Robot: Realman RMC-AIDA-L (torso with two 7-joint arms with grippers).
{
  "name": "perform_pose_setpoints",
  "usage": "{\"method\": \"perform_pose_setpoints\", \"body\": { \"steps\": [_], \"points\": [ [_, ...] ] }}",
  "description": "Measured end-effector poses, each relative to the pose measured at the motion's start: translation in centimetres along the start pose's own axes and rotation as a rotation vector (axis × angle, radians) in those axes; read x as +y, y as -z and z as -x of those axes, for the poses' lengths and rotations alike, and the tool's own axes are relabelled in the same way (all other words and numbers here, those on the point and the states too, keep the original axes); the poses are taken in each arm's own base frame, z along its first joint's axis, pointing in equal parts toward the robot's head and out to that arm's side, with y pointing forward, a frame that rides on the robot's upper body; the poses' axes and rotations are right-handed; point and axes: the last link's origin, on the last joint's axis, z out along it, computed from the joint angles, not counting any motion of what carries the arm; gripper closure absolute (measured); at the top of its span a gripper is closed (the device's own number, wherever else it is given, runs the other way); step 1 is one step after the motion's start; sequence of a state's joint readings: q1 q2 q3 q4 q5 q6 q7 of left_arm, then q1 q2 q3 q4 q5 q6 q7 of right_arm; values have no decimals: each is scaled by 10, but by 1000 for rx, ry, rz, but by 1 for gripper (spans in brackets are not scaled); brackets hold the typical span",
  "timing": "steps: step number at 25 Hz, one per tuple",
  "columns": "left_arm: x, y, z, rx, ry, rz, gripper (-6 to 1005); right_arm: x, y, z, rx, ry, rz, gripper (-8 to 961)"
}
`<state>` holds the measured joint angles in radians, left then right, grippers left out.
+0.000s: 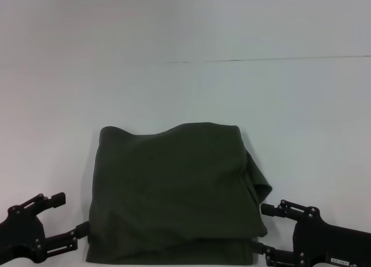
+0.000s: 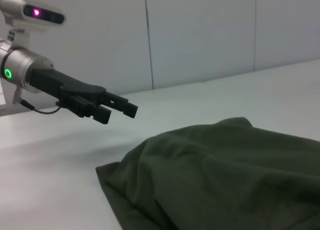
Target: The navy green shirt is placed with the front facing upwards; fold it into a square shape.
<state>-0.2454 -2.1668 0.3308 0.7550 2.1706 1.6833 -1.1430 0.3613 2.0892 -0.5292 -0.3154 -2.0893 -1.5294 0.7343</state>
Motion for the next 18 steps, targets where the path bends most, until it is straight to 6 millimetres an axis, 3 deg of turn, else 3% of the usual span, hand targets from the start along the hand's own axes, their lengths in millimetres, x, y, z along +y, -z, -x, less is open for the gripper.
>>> {"method": "perform_pose_setpoints", "body": {
  "steps": [18],
  "points": [
    [3, -5, 1, -14, -108, 37, 76, -4, -1, 1, -6, 32, -24, 149]
  ]
}}
